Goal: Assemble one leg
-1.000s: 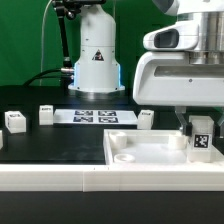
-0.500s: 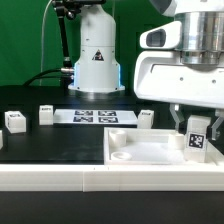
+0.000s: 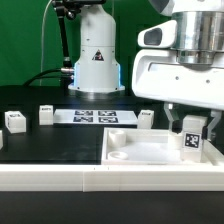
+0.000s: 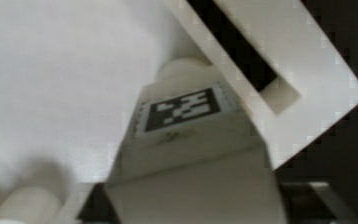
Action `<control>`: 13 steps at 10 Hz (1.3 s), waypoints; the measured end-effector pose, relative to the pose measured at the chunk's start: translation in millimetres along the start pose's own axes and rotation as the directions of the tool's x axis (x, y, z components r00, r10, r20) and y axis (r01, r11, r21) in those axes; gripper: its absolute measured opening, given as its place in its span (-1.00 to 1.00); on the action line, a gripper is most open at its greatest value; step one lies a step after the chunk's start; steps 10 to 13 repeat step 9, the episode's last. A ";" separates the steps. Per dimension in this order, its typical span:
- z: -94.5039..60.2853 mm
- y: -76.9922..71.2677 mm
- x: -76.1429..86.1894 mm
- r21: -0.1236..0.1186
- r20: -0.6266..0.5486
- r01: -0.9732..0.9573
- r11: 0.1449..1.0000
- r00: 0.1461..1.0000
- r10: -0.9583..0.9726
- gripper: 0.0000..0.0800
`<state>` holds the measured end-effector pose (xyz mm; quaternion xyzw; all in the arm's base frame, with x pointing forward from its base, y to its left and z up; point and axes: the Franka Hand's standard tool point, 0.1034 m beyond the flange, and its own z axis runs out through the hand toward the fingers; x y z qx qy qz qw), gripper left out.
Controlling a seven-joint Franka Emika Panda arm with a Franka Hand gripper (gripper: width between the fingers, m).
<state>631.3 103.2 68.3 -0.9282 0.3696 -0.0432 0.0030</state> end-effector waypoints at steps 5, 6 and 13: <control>0.7 0.2 -0.2 -0.001 0.000 0.000 1.000 1.000 0.000 0.62; 0.8 0.3 -0.2 -0.001 0.000 0.000 1.000 1.000 0.000 0.62; 0.9 0.3 -0.2 -0.001 0.000 0.000 1.000 1.000 0.000 0.62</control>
Offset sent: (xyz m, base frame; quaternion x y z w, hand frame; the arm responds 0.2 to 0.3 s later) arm 0.0000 0.0000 0.0000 0.0000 0.0000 0.0000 1.0000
